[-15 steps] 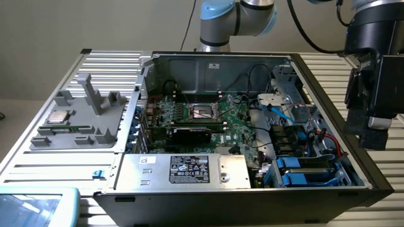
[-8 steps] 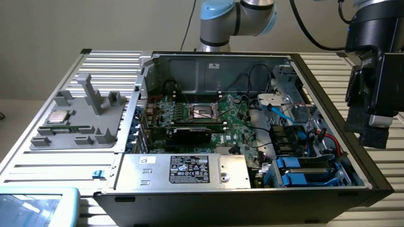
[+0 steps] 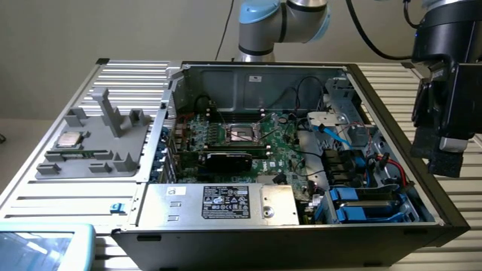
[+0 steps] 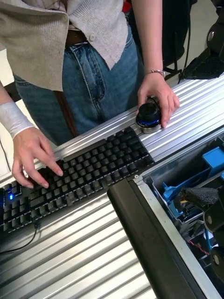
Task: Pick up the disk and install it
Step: 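Insert the first disk wire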
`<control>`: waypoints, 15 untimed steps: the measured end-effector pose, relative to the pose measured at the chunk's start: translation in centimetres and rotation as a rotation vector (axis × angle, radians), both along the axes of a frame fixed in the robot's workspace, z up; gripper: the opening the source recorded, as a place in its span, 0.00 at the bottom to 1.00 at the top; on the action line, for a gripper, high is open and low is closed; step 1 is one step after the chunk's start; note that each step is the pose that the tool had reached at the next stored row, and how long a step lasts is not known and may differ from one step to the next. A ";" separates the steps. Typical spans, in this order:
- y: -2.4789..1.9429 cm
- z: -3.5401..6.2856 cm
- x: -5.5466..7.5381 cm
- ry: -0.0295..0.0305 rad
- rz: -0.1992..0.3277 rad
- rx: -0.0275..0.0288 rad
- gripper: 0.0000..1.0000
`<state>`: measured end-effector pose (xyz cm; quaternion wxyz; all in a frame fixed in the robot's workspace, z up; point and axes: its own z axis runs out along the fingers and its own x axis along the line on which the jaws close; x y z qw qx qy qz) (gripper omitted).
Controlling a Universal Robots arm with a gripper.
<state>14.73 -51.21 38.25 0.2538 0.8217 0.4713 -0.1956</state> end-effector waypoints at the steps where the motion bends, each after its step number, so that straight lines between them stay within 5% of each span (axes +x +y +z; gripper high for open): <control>1: 0.00 0.00 0.0 0.0000 0.000 0.0007 0.99; 15: -0.05 0.02 0.0 -0.0001 0.000 0.0079 0.99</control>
